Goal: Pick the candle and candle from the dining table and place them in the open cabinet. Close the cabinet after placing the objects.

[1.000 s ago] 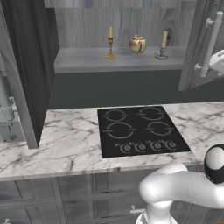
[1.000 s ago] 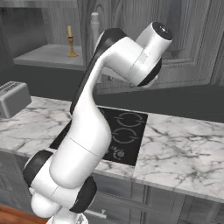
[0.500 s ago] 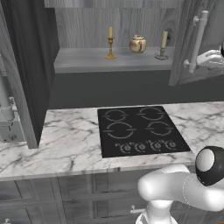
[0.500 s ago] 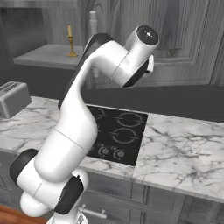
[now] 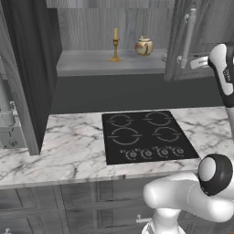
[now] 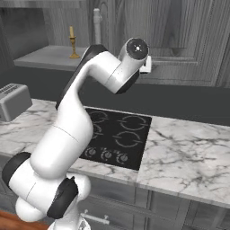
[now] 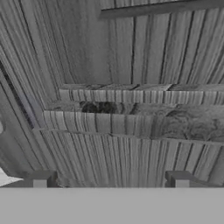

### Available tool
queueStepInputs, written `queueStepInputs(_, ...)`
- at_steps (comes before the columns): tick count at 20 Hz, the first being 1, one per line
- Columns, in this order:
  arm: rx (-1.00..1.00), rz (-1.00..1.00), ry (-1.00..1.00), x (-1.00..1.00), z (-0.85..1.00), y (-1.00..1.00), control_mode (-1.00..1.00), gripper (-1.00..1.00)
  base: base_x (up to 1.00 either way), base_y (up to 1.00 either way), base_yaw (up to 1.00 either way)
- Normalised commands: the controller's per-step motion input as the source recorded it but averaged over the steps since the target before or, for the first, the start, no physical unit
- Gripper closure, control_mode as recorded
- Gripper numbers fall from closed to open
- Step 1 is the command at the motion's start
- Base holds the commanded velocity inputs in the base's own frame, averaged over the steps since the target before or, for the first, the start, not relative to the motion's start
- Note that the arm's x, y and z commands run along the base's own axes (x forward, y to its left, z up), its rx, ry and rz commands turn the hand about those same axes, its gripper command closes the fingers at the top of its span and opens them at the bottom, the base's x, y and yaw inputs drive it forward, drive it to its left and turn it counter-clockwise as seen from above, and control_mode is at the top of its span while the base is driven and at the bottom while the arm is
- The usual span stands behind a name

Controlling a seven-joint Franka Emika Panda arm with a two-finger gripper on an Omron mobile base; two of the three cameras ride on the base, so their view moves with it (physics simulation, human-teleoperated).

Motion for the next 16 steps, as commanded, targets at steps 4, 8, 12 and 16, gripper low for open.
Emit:
queueStepInputs(4,-0.06,0.00,-0.11,0.79,0.00,0.17,-1.00,-1.00,0.00,0.00,0.00)
queueStepInputs(8,-0.06,0.00,-0.07,0.82,0.00,0.14,-1.00,-1.00,0.00,0.00,0.00)
queueStepInputs(12,-0.07,0.00,-0.05,0.76,0.00,0.13,-1.00,-1.00,0.00,0.00,0.00)
queueStepInputs(16,-0.07,0.00,-0.03,0.64,0.00,0.16,-1.00,-1.00,0.00,0.00,0.00)
